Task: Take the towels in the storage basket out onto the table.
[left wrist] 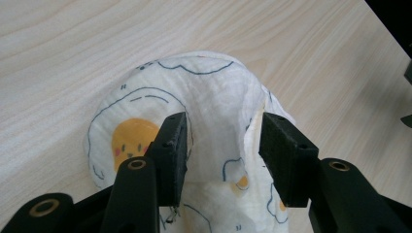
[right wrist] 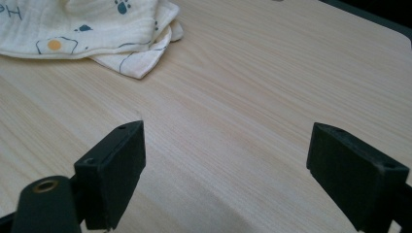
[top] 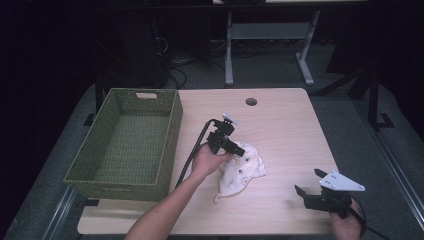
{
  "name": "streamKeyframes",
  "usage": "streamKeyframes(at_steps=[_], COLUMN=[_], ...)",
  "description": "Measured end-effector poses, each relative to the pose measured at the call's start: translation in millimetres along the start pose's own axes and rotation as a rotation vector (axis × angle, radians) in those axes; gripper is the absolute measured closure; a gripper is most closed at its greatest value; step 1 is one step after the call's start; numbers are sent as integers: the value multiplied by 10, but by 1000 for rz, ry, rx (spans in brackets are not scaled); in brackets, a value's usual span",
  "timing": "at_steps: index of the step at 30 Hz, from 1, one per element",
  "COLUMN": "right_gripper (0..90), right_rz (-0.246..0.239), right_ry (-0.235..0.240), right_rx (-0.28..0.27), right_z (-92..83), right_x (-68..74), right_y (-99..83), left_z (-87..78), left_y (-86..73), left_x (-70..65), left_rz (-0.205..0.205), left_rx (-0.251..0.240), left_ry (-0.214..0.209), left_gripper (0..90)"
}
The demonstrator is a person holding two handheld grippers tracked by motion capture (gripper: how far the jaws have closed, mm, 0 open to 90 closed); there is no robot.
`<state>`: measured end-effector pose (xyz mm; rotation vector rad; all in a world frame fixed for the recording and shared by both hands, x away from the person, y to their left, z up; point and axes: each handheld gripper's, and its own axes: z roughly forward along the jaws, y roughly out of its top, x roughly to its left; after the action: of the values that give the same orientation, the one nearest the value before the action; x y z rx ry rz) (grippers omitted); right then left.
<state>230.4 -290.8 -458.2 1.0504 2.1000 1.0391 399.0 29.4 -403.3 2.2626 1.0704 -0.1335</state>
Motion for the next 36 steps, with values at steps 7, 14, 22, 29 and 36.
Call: streamKeyframes(at_steps=[7, 14, 22, 29, 36], right_gripper=[137, 137, 137, 137, 137], right_rz=[2, 9, 10, 7, -1], right_ry=[1, 4, 5, 13, 9], right_rx=[3, 14, 16, 28, 29], right_z=[3, 20, 33, 71, 74], right_x=[2, -30, -32, -6, 39], right_y=[-5, -38, -39, -29, -11], left_z=[-42, -62, -142, -205, -262], left_y=[-99, -156, -215, -340, -425], left_x=[7, 39, -28, 9, 6], left_rz=[15, 12, 55, 31, 30], left_rx=[-28, -58, -88, -124, -151], left_ry=[-1, -7, 17, -8, -6], left_gripper=[485, 450, 403, 371, 354])
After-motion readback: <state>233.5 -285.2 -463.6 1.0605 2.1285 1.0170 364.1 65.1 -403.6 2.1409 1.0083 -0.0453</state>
